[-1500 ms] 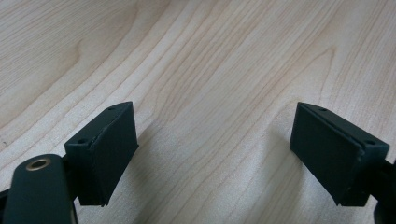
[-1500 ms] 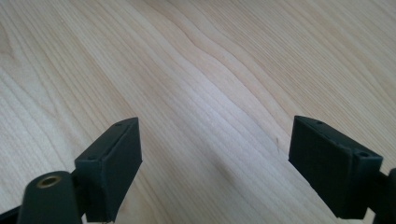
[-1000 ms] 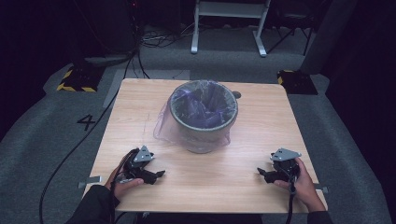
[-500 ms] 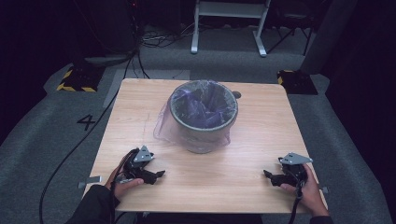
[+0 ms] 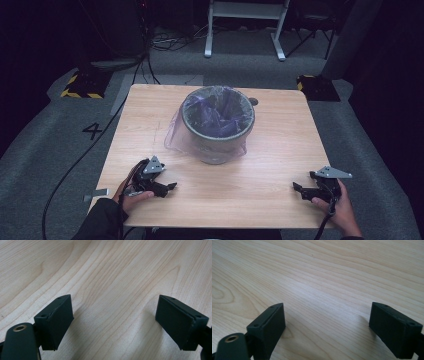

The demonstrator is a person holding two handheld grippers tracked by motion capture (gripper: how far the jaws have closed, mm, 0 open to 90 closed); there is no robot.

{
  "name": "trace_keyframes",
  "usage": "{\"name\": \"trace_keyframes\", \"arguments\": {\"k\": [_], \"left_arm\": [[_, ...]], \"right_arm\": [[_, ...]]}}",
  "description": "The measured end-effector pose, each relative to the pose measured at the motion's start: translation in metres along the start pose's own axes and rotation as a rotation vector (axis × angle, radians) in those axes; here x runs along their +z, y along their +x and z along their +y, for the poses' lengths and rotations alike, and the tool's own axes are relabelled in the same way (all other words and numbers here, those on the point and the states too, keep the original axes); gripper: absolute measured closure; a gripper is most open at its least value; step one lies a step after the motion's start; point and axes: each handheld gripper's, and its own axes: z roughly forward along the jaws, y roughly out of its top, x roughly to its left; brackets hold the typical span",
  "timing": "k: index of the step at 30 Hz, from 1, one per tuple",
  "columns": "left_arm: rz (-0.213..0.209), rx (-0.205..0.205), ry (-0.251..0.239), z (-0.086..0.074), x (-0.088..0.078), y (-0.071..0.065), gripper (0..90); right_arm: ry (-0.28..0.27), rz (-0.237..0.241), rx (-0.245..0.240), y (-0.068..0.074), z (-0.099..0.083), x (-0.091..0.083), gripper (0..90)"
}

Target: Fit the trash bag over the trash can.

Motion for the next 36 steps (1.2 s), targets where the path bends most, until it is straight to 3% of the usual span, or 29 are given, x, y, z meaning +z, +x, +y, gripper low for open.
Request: {"name": "trace_keyframes", "arguments": {"k": [10,36], "left_arm": [[0.000,0.000,0.000,0.000,0.000,0.000,14.2],[0.000,0.000,0.001,0.000,0.000,0.000,14.2]], "right_arm": [[-0.001,-0.061,0.055,-0.014,-0.007,-0.008,13.5],[0.001,-0.077,0.070,-0.013,-0.006,-0.007,13.0]]}}
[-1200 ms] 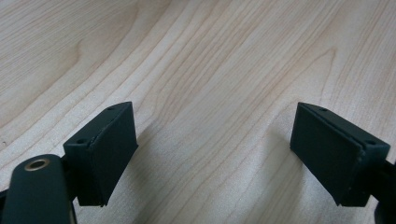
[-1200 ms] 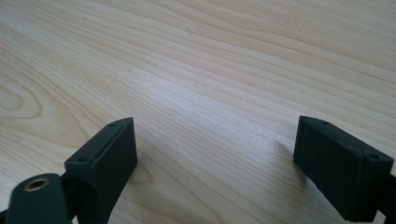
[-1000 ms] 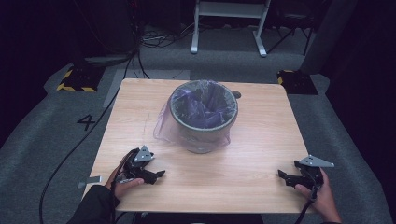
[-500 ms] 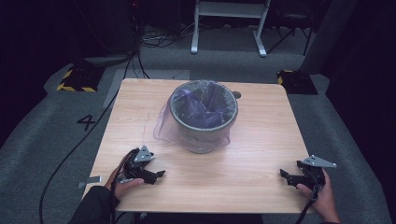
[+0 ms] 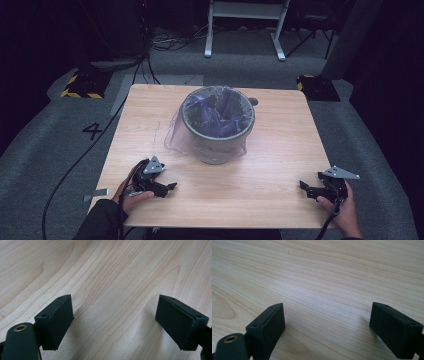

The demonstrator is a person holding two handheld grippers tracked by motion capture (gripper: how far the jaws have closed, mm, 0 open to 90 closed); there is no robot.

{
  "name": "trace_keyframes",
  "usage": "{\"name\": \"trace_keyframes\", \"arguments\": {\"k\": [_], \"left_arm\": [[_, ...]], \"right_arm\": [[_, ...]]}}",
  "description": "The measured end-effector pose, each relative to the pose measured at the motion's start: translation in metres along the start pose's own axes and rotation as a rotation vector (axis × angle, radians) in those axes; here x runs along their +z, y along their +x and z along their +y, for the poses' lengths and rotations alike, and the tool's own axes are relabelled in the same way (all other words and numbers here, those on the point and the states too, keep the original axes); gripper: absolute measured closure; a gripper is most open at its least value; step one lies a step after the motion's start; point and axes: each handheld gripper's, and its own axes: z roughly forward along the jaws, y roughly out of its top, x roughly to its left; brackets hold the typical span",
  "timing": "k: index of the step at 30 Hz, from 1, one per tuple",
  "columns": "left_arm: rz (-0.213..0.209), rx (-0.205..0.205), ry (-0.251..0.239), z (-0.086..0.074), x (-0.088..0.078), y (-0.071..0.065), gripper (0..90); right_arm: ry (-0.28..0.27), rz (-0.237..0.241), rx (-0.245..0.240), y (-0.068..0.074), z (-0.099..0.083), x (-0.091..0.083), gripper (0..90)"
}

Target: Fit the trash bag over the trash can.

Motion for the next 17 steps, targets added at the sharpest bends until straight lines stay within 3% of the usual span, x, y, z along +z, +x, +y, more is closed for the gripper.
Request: {"name": "trace_keyframes", "arguments": {"k": [17], "left_arm": [[-0.004,0.001,-0.001,0.0006,0.0008,0.0004,14.0]], "right_arm": [[-0.002,-0.004,0.004,0.0009,-0.0006,-0.0005,13.4]]}}
